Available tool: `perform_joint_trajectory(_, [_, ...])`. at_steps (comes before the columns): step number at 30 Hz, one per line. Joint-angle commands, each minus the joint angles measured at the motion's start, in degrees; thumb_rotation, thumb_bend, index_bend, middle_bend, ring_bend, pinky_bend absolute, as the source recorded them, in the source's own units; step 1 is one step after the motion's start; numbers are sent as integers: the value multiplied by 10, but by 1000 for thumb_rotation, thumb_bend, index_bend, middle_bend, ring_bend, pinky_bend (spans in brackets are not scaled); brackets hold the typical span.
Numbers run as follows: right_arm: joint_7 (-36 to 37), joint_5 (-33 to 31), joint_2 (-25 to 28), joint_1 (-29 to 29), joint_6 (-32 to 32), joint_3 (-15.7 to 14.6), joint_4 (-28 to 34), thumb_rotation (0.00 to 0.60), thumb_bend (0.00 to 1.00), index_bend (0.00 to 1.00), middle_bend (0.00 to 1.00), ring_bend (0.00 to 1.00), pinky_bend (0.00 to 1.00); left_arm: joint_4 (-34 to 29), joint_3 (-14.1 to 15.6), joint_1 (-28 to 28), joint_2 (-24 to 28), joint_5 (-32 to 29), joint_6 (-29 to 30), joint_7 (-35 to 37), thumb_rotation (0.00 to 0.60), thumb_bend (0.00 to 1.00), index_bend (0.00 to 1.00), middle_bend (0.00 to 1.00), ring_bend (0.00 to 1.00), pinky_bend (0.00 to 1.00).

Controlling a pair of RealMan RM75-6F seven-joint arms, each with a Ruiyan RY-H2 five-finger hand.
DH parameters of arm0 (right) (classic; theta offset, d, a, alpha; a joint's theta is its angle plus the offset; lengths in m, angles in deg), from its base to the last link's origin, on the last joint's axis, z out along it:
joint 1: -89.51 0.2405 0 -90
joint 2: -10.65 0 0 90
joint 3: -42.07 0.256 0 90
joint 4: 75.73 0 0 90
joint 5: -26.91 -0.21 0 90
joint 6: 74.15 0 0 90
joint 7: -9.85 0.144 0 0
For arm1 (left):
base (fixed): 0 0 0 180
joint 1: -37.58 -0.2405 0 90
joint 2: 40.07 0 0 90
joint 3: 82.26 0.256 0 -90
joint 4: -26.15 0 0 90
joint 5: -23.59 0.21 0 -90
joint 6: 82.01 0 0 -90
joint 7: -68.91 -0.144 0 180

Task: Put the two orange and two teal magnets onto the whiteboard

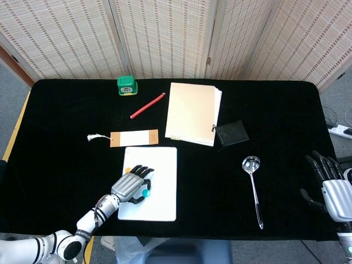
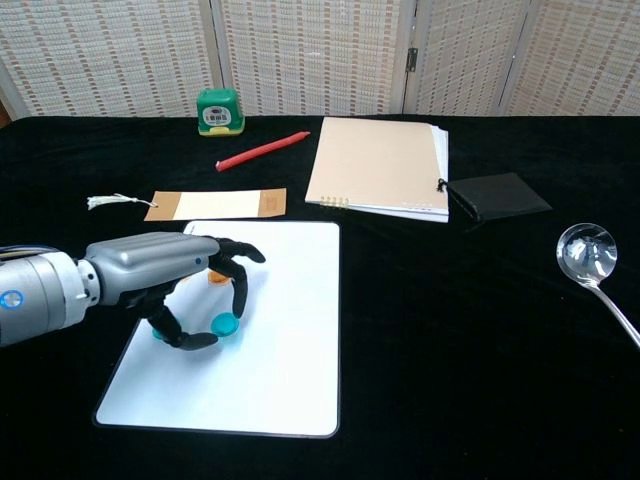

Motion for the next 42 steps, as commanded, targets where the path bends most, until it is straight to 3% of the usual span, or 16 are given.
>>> perform_joint_trajectory(1, [0,-1,0,1,-2,0,0,600,372,0,0,0,0,3,3,3,-4,-11,2,-8,600,393,473,107,0,0])
perform_joint_trajectory(19, [0,-2,-1,2,-4,1,-1,600,372,0,0,0,0,0,20,6,4,-21,21,-8,600,392,459,106,0,0])
perform_joint_trajectory(27, [1,-3,1,1,-2,2,0,600,371,0,0,0,0,-9,22,7,8,-18,29,-3,600,360,298,76,0,0])
perform_joint_trajectory(37, [15,-3,8,2,-5,3,0,600,372,0,0,0,0,-74,-11,-43,101,14,143,75,600,362,260,71,0,0])
perform_joint_trajectory(42, [36,-8,14,5,-21,-2,-5,600,371,0,0,0,0,-81,-11,-90,155,24,209,113,600,363,274,72,0,0])
